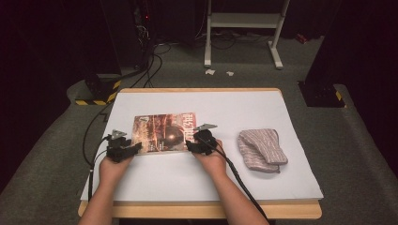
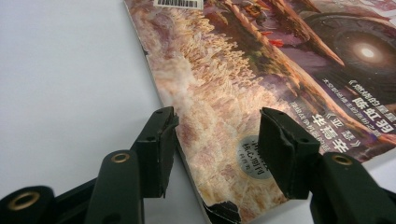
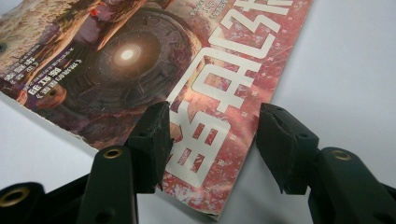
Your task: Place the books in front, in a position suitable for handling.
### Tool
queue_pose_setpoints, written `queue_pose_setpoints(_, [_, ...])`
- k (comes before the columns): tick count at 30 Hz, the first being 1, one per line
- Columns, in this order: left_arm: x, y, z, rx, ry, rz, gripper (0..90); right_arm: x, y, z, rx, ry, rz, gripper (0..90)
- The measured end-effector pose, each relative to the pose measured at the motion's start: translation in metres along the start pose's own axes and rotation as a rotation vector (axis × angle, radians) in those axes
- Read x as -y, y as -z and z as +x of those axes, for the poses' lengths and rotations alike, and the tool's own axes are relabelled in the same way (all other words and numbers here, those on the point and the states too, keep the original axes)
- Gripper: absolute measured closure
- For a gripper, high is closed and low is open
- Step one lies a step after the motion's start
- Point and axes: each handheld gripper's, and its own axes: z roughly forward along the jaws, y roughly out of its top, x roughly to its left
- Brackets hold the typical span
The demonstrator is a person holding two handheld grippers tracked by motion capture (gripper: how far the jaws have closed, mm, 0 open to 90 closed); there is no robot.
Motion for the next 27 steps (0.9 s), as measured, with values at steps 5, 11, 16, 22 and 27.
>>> queue_pose_setpoints(5, [0.011, 0.007, -0.029, 0.056, -0.051, -0.007, 47.4, 0.023, 0.028, -0.007, 0.019, -0.006, 0.004, 45.1])
queue_pose_setpoints(11, [0.024, 0.021, -0.065, 0.123, -0.126, 0.016, 48.7, 0.06, 0.07, -0.015, 0.045, -0.008, 0.004, 45.2])
queue_pose_setpoints(16, [0.032, 0.031, -0.083, 0.138, -0.187, 0.017, 48.9, 0.08, 0.09, -0.016, 0.045, -0.008, -0.006, 45.3])
queue_pose_setpoints(22, [0.036, 0.032, -0.083, 0.146, -0.189, -0.012, 48.7, 0.093, 0.109, -0.015, 0.043, 0.037, -0.037, 38.6])
queue_pose_setpoints(27, [0.036, 0.031, -0.08, 0.177, -0.167, -0.003, 49.6, 0.094, 0.118, -0.013, 0.031, 0.052, -0.042, 36.5])
